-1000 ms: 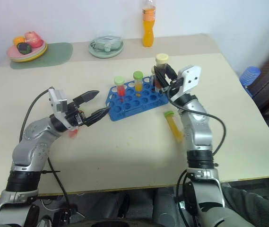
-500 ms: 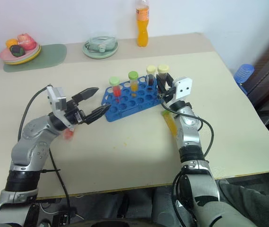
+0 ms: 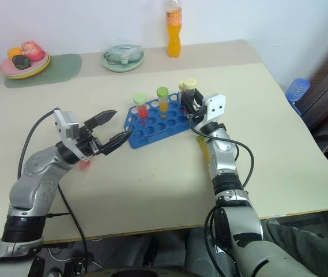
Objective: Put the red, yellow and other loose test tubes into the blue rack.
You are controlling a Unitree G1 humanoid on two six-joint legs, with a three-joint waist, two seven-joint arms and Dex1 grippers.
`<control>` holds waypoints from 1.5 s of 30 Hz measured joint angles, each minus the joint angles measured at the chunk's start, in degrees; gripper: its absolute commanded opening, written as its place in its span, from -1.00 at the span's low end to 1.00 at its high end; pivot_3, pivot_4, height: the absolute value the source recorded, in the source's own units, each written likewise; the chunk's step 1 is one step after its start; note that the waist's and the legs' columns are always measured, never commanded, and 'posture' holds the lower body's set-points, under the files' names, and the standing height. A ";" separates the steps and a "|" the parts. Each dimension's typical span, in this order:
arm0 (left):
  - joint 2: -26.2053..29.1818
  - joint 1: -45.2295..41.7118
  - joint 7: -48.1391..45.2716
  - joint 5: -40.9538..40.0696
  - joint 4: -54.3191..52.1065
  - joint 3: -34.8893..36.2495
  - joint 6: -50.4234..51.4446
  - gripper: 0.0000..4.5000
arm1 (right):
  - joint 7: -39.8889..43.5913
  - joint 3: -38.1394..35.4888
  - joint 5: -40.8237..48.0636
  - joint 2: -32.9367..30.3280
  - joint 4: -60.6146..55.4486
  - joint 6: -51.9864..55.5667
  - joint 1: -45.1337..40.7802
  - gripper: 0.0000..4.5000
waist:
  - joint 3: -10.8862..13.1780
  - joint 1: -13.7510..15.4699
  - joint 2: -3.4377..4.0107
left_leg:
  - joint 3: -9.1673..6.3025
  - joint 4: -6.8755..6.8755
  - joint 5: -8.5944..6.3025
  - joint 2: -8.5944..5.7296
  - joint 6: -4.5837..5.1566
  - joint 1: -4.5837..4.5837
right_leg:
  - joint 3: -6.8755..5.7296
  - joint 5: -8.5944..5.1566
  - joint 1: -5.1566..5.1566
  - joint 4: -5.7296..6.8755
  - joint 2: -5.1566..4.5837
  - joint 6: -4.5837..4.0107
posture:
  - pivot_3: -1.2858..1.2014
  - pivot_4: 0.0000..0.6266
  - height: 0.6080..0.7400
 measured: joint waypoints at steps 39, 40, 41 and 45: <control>0.00 1.20 -0.41 -0.03 -0.01 0.01 -0.11 1.00 | -0.83 -0.30 0.49 -2.21 -1.26 -1.00 2.18 -0.65 | -0.06 0.08 0.00 | -0.02 0.03 0.00 -0.01 0.00 0.03 | 0.00 0.00 0.05 0.00 0.00 0.00 | 0.03 -0.52 1.00; 0.00 1.23 -0.41 -0.03 -0.01 0.01 -0.12 1.00 | -0.69 -0.01 0.47 -1.90 -1.26 -1.00 2.13 -0.65 | -0.06 0.06 0.00 | -0.02 0.03 0.00 -0.01 0.00 0.03 | 0.00 0.00 0.05 0.00 0.00 0.00 | 0.03 -0.52 1.00; 0.00 1.25 -0.40 -0.03 -0.01 0.01 -0.13 1.00 | -0.59 0.20 0.47 -1.67 -1.25 -1.01 2.08 -0.65 | -0.06 0.06 0.00 | -0.02 0.02 0.00 -0.01 0.00 0.03 | 0.00 0.00 0.05 0.00 0.00 0.00 | 0.03 -0.52 1.00; 0.00 1.70 -0.29 -0.03 -0.01 0.05 -0.20 1.00 | -0.52 0.36 0.30 -1.49 0.64 0.11 1.85 -0.65 | -0.06 0.07 0.01 | -0.01 0.02 0.00 -0.01 0.00 0.01 | 0.01 0.00 0.02 0.00 0.00 0.00 | 0.03 -0.52 1.00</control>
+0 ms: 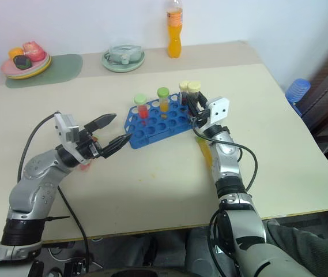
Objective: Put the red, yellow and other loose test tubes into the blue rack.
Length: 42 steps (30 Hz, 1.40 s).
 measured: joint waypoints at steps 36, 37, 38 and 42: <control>-4.78 -4.99 -3.49 0.69 7.43 -3.06 -3.58 1.00 | 1.48 3.06 -5.94 -19.50 -46.90 36.54 19.87 0.57 | 0.01 0.79 0.02 | 0.01 0.05 0.00 -0.02 0.00 -0.11 | 0.02 0.00 -0.04 -0.01 -0.03 0.00 | 0.03 -0.52 1.00; -5.21 -5.92 -4.11 0.80 8.65 -3.31 -3.80 1.00 | 0.86 3.05 -6.17 -22.32 -52.98 46.40 20.81 0.57 | 0.02 1.07 0.06 | 0.00 0.10 -0.01 -0.04 0.01 -0.16 | 0.02 0.00 -0.05 -0.01 -0.06 0.00 | 0.03 -0.52 1.00; -5.56 -6.95 -4.76 0.95 10.18 -3.40 -4.21 1.00 | 0.09 2.49 -6.31 -26.10 -59.35 58.20 20.77 0.57 | 0.02 1.58 0.05 | 0.02 0.14 -0.01 -0.06 0.01 -0.19 | 0.03 0.00 -0.06 -0.02 -0.07 0.00 | 0.03 -0.52 1.00; -6.40 -8.43 -6.49 1.44 13.16 -3.86 -5.74 1.00 | 0.57 0.66 -2.12 -31.47 -67.66 87.76 13.89 0.57 | 0.00 1.84 0.02 | 0.05 0.12 -0.01 -0.02 0.01 -0.15 | 0.03 0.00 -0.04 -0.05 -0.08 0.00 | 0.03 -0.52 1.00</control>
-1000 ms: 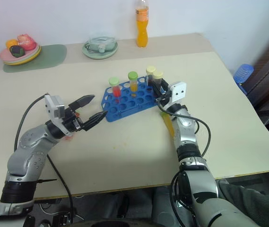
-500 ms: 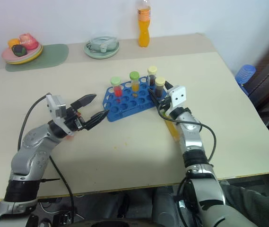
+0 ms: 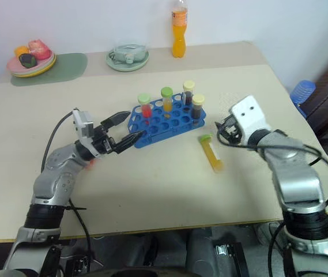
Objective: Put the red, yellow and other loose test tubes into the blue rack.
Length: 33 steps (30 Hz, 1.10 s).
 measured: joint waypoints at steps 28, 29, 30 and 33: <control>5.58 3.91 -8.94 0.31 -4.27 -1.80 3.03 1.00 | -14.71 10.46 27.39 3.19 24.34 31.11 -19.97 0.20 | -0.02 0.04 -0.04 | 0.00 0.00 -0.03 -0.03 0.05 -0.02 | -0.06 0.01 0.00 -0.03 -0.06 0.01 | 0.03 -0.52 1.00; 5.69 4.03 -9.16 0.31 -4.50 -1.92 3.15 1.00 | -15.07 11.08 27.09 3.00 24.86 31.01 -20.23 -0.03 | -0.02 0.03 -0.05 | 0.00 -0.01 -0.03 -0.03 0.05 -0.01 | -0.07 0.01 0.01 -0.03 -0.06 0.01 | 0.03 -0.52 1.00; 5.82 4.17 -9.25 0.32 -4.77 -2.03 3.22 1.00 | -15.41 11.57 26.73 2.81 25.04 30.84 -20.36 -0.21 | -0.02 0.02 -0.05 | 0.00 0.00 -0.03 -0.03 0.05 -0.01 | -0.07 0.01 0.01 -0.03 -0.06 0.01 | 0.03 -0.52 1.00; 6.13 4.55 -9.26 0.32 -5.57 -2.06 3.50 1.00 | -15.61 12.90 26.49 2.09 25.05 30.35 -20.37 -0.64 | -0.07 0.06 -0.11 | 0.00 -0.01 -0.03 -0.03 0.05 0.01 | -0.07 0.01 0.03 -0.04 -0.06 0.01 | 0.03 -0.52 1.00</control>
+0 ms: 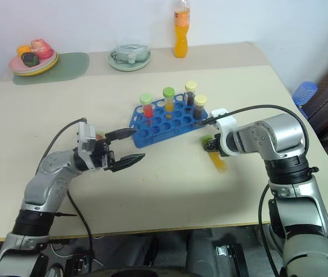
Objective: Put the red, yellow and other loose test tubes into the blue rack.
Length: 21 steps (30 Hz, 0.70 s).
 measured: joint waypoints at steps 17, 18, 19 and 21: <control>1.60 1.15 -2.12 -0.47 -0.54 -1.08 0.58 1.00 | 18.86 -1.45 0.25 -6.01 -20.17 -27.91 15.47 -0.64 | 0.00 0.95 -0.06 | 0.03 -0.07 -0.02 0.07 0.02 -0.01 | -0.05 0.00 -0.02 -0.08 0.05 0.01 | 0.03 -0.52 1.00; 1.55 1.13 -1.99 -0.53 -0.44 -1.06 0.78 1.00 | 19.25 -3.31 0.26 -2.06 -20.21 -33.00 15.94 -0.64 | 0.00 0.78 -0.06 | 0.06 -0.07 -0.01 0.08 0.01 0.01 | -0.03 0.00 -0.02 -0.06 0.06 0.01 | 0.03 -0.52 1.00; 1.49 1.13 -1.77 -0.58 -0.37 -1.02 0.96 1.00 | 19.97 -4.77 0.29 1.72 -20.04 -37.93 16.30 -0.64 | 0.00 0.67 -0.06 | 0.05 -0.08 -0.01 0.08 0.00 0.03 | -0.03 0.00 -0.02 -0.03 0.07 0.01 | 0.03 -0.52 1.00; 1.26 1.14 -1.18 -0.61 -0.09 -0.85 1.15 1.00 | 22.48 -6.40 0.54 8.25 -18.84 -47.87 16.50 -0.64 | 0.00 0.39 -0.06 | 0.02 -0.05 -0.01 0.06 0.00 0.02 | -0.03 0.00 -0.01 -0.01 0.07 0.01 | 0.03 -0.52 1.00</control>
